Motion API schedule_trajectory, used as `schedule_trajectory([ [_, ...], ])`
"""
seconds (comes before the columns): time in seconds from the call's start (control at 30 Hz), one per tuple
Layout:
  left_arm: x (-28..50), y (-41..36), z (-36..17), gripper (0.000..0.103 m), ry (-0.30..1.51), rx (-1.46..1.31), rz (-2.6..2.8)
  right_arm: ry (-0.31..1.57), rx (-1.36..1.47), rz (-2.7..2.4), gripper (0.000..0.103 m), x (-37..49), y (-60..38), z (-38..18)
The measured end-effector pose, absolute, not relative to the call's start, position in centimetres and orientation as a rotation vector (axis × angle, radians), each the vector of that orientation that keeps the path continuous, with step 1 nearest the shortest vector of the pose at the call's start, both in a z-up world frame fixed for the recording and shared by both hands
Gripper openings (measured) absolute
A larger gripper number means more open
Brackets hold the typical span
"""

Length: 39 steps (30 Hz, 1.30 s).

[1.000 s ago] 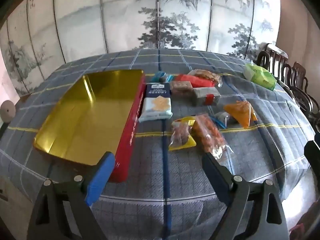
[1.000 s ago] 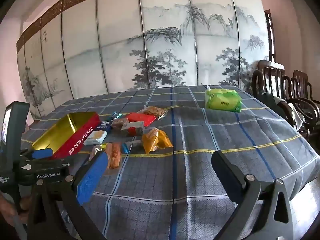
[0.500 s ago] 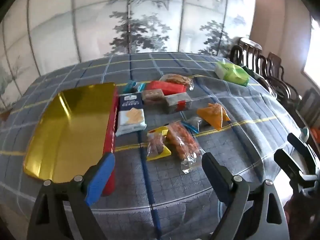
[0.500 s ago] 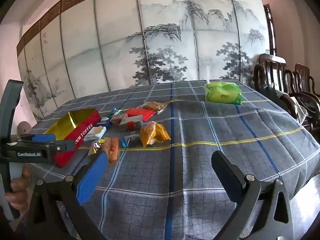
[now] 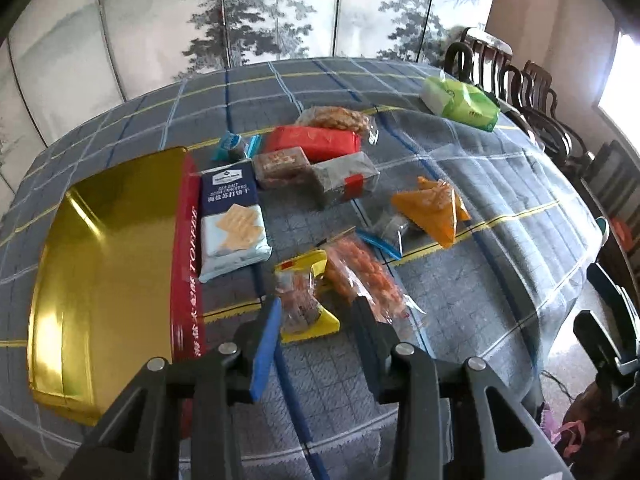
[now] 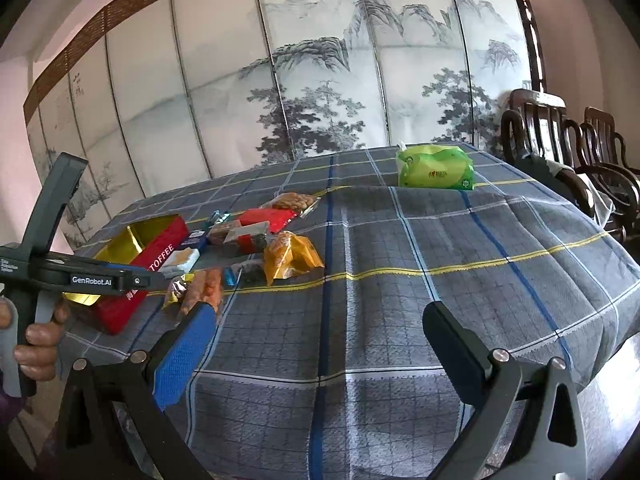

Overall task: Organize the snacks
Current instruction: 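Grasp the small clear packet with yellow label using the left gripper, then lift the small packet with the left gripper while the right gripper grasps the orange packet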

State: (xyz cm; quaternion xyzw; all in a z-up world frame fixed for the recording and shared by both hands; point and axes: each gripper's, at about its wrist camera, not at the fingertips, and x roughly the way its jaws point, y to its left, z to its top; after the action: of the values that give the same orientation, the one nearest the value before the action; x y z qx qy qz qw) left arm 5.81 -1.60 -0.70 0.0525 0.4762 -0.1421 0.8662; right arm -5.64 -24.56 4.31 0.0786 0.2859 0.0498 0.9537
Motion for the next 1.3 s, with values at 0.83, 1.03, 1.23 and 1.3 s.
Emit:
schedule_trajectory([
  [0.83,9.7,-1.3,-4.4,0.026,1.088,0.11,-0.246,0.625,0.14,0.141,0.103,-4.1,-24.4,3.6],
  [1.03,7.1,-1.2,-1.1,0.026,1.006,0.069,-0.239,0.629,0.098,0.191,0.103,-3.9,-23.3,4.2],
  [1.23,5.1,-1.3,0.5,0.026,0.995,0.03,-0.262,0.654,0.061,0.22,0.103,-1.7,-23.4,4.7],
  [1.3,4.7,-1.3,0.7,0.026,0.989,0.026,-0.264,0.652,0.048,0.222,0.103,-0.5,-23.5,5.2],
])
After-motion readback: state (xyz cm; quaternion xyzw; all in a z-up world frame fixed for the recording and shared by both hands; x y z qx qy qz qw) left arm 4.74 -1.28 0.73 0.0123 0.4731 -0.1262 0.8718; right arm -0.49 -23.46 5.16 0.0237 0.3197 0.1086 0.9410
